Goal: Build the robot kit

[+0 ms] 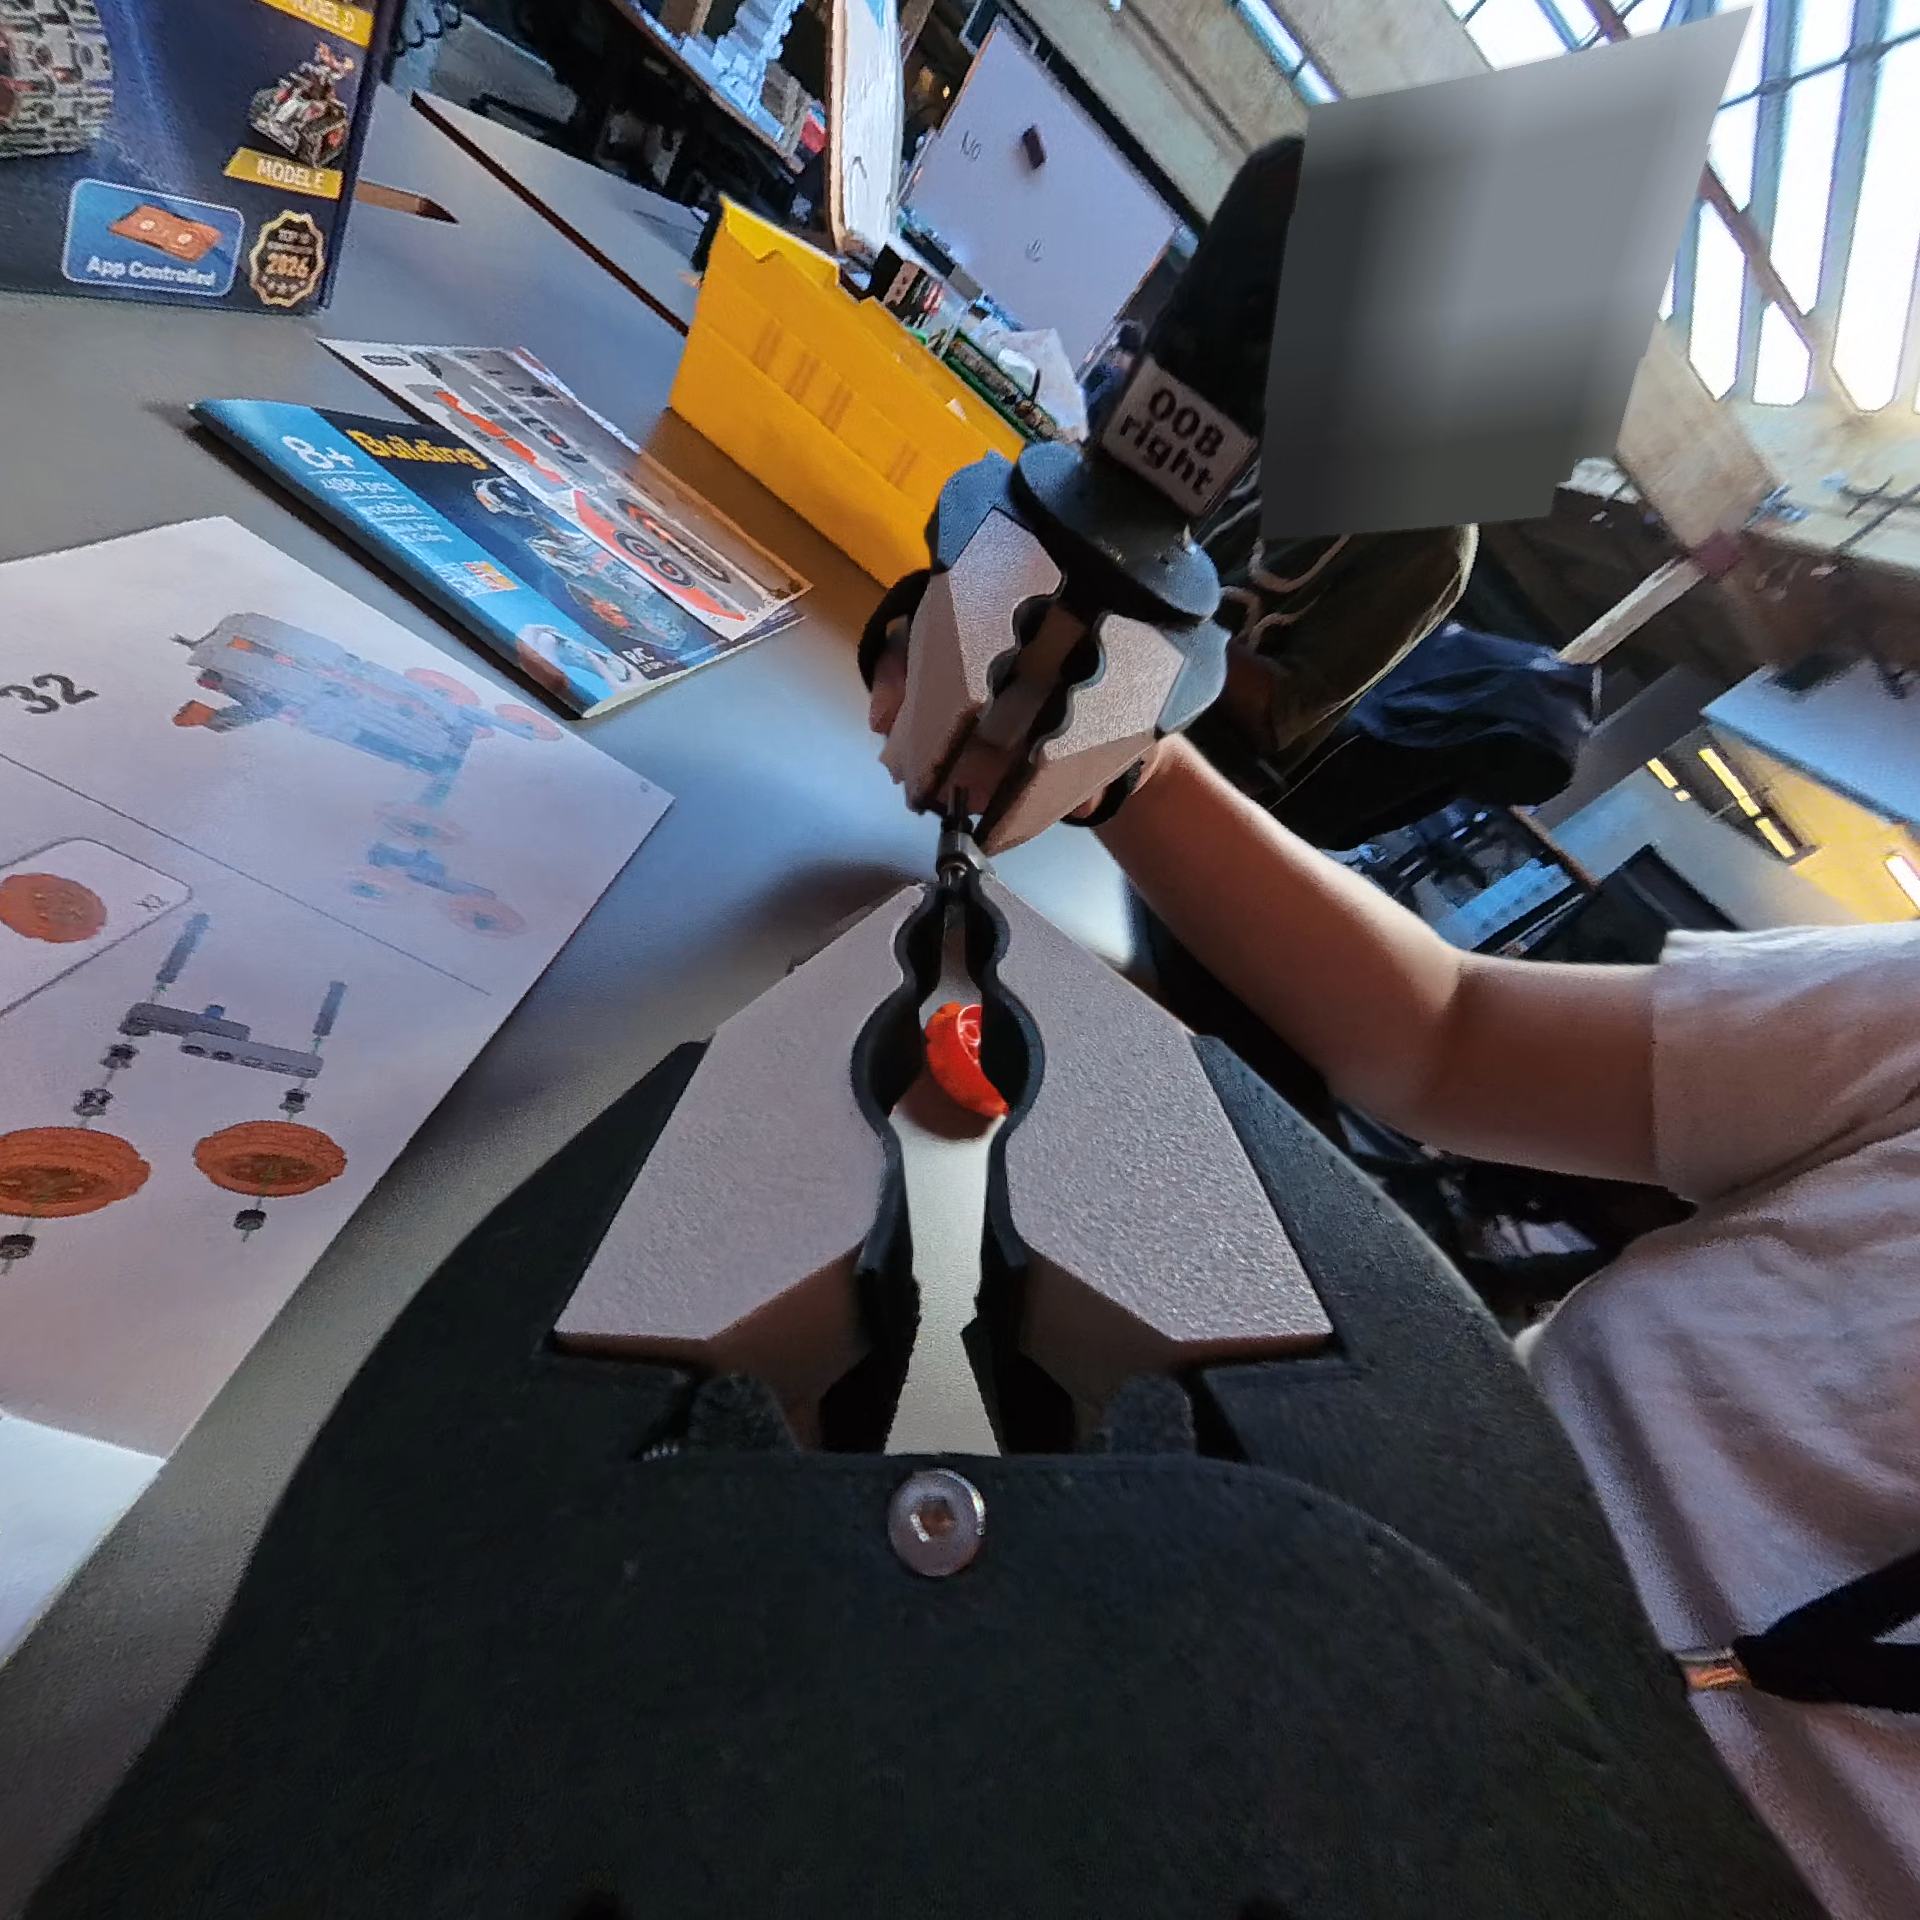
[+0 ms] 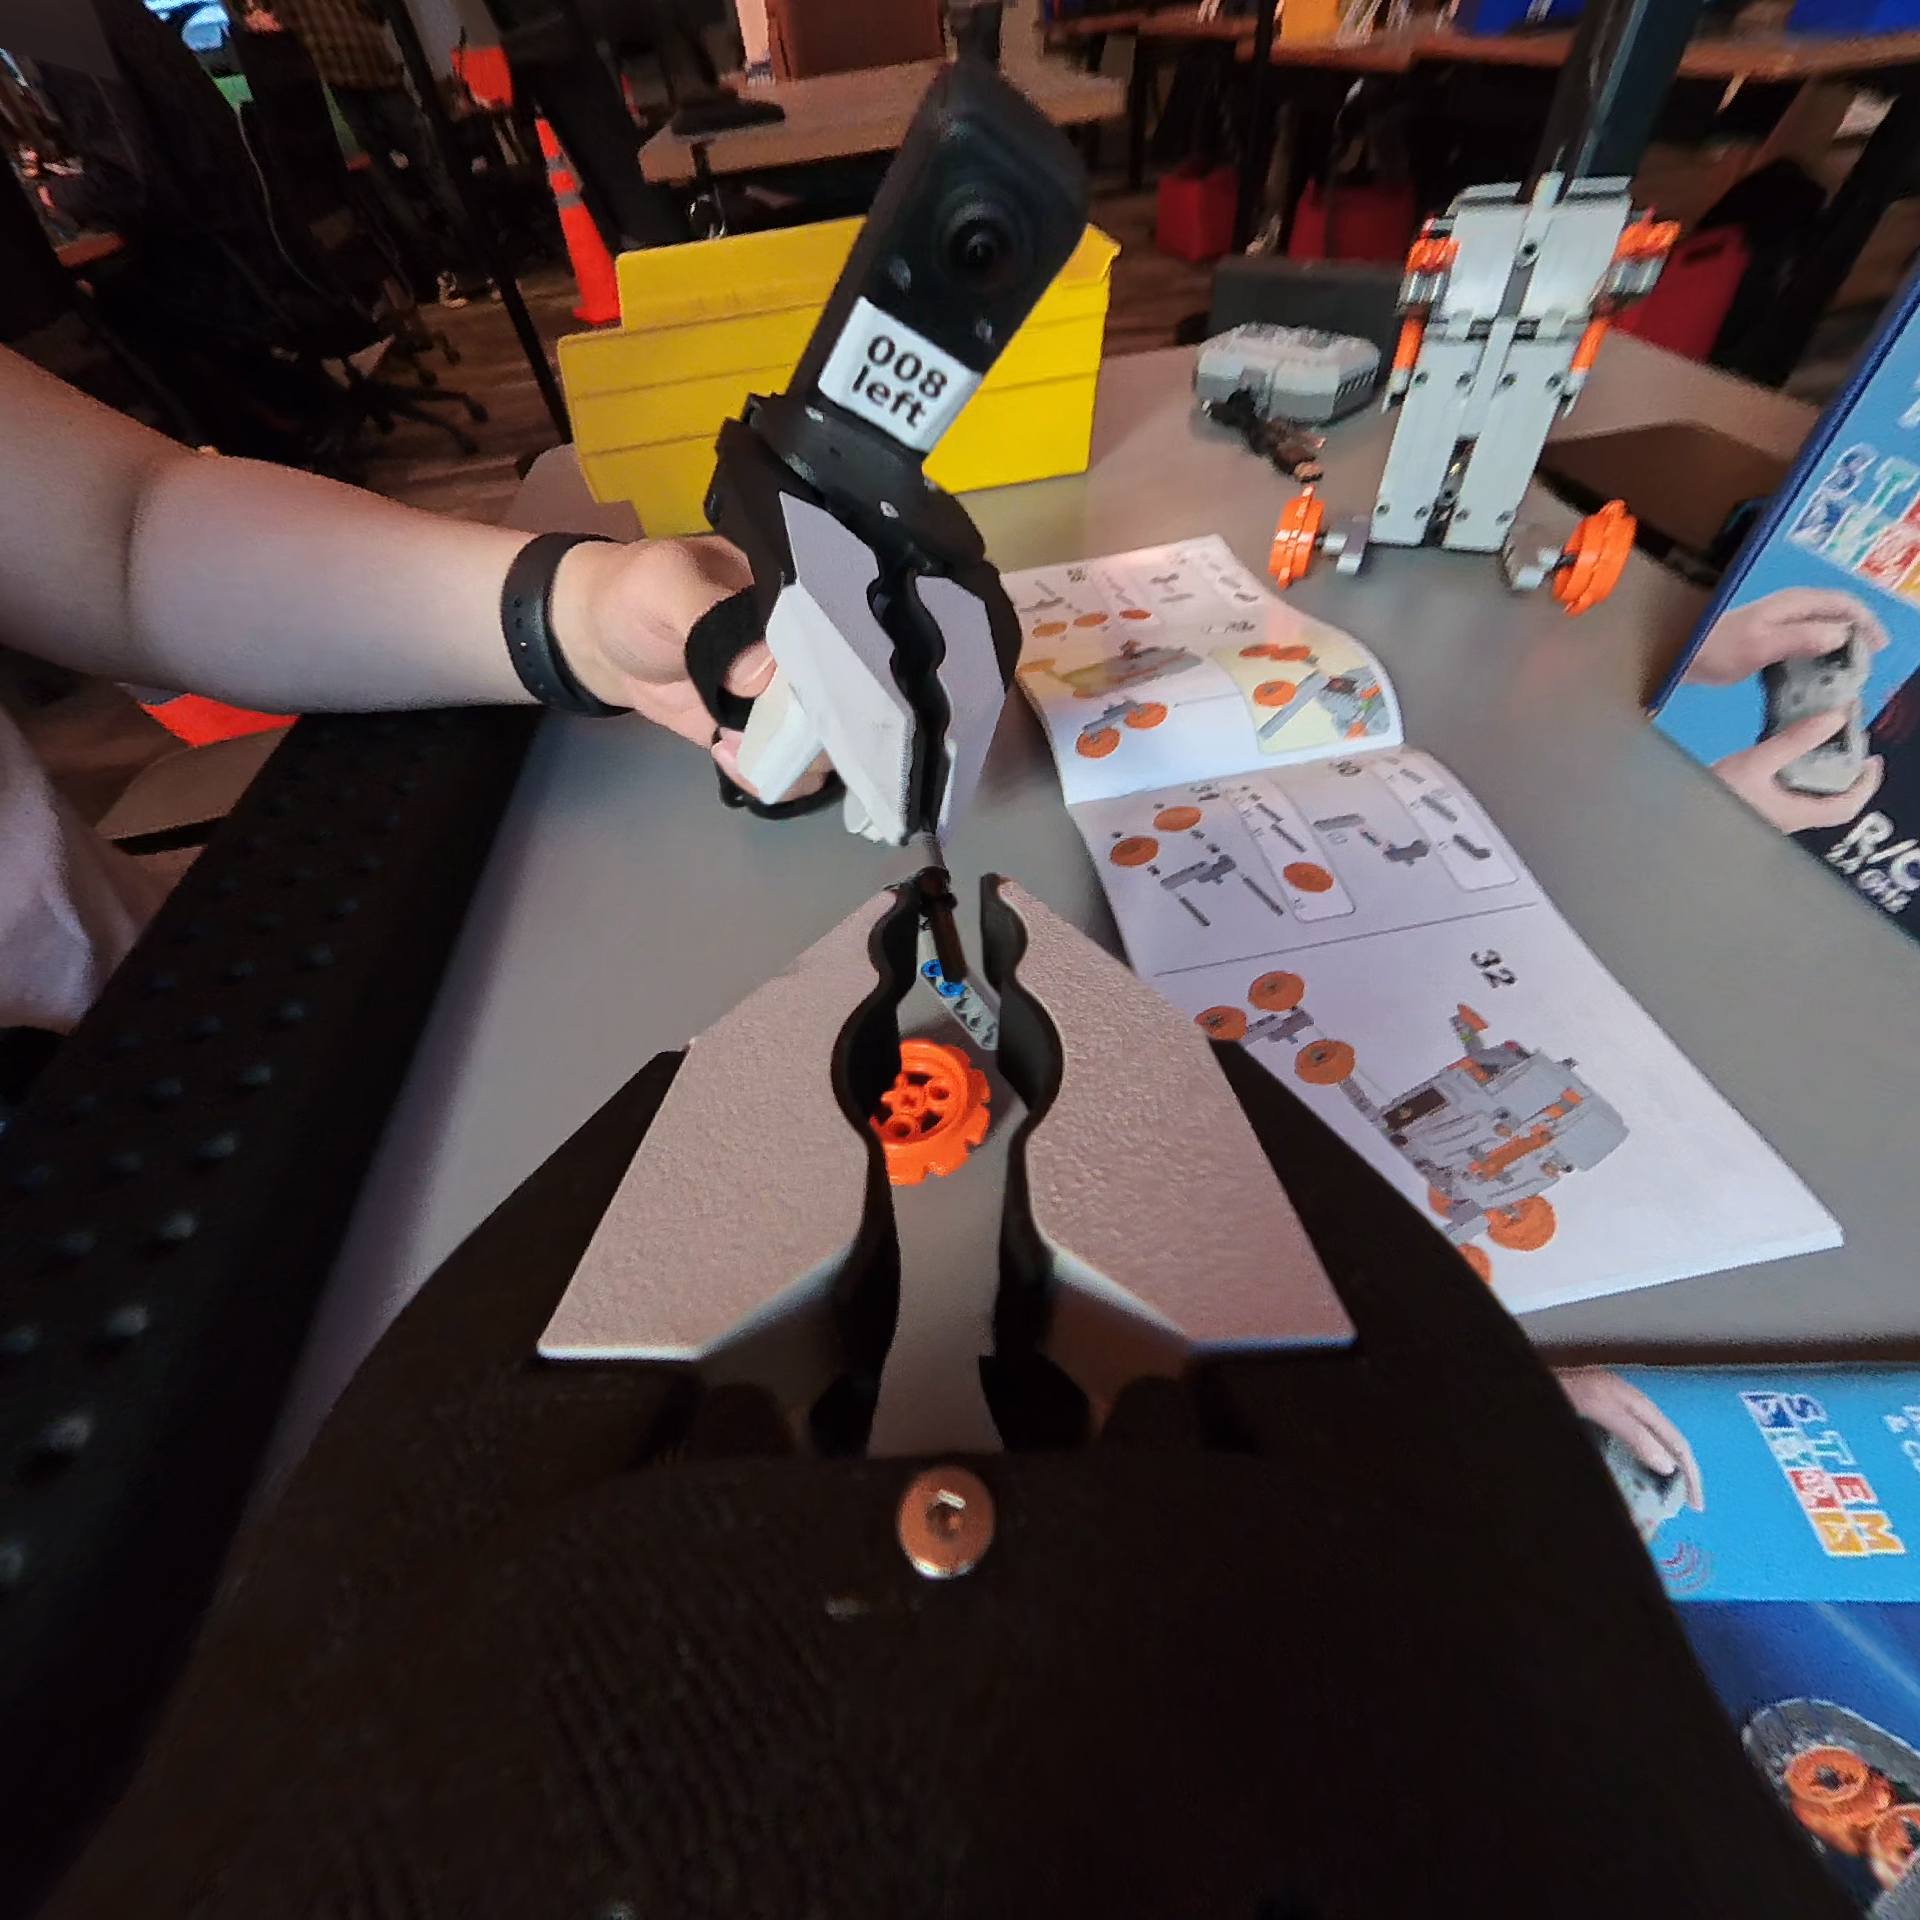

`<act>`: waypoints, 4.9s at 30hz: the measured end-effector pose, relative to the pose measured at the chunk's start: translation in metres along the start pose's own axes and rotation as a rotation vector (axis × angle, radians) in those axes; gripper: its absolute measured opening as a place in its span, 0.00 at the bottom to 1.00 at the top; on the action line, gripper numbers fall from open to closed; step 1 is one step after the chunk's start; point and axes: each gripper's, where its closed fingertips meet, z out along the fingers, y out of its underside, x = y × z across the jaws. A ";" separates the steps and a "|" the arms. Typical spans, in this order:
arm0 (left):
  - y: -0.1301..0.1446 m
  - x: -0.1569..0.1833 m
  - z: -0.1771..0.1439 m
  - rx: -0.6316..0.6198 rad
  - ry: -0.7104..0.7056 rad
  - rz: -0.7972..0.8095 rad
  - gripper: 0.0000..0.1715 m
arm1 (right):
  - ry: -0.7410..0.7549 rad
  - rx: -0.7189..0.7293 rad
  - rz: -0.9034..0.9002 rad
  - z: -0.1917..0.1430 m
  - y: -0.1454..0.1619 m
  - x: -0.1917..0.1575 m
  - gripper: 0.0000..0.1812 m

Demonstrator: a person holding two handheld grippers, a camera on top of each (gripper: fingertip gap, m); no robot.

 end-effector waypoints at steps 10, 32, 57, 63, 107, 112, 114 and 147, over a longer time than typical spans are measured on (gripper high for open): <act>0.003 0.002 -0.004 0.024 0.093 -0.113 0.00 | -0.045 0.017 -0.011 0.007 0.003 -0.008 0.03; 0.012 -0.002 -0.003 -0.007 0.083 -0.164 0.00 | -0.045 -0.036 0.003 0.011 0.012 -0.009 0.02; 0.016 -0.005 -0.002 -0.037 0.066 -0.176 0.00 | -0.052 -0.072 0.012 0.017 0.020 -0.010 0.02; 0.017 -0.006 -0.001 -0.044 0.059 -0.182 0.00 | -0.041 -0.085 0.003 0.017 0.021 -0.009 0.02; -0.033 0.043 -0.008 0.037 -0.233 0.597 0.19 | -0.137 0.036 -0.022 0.000 -0.064 -0.029 0.02; -0.041 0.048 -0.018 0.093 -0.237 0.589 0.08 | -0.183 -0.127 -0.105 0.009 -0.074 -0.029 0.01; -0.042 0.045 -0.023 0.093 -0.232 0.558 0.09 | -0.186 -0.178 -0.128 0.012 -0.077 -0.025 0.01; -0.017 0.055 -0.056 -0.006 -0.404 0.575 0.00 | -0.381 -0.199 -0.210 0.032 -0.072 -0.049 0.01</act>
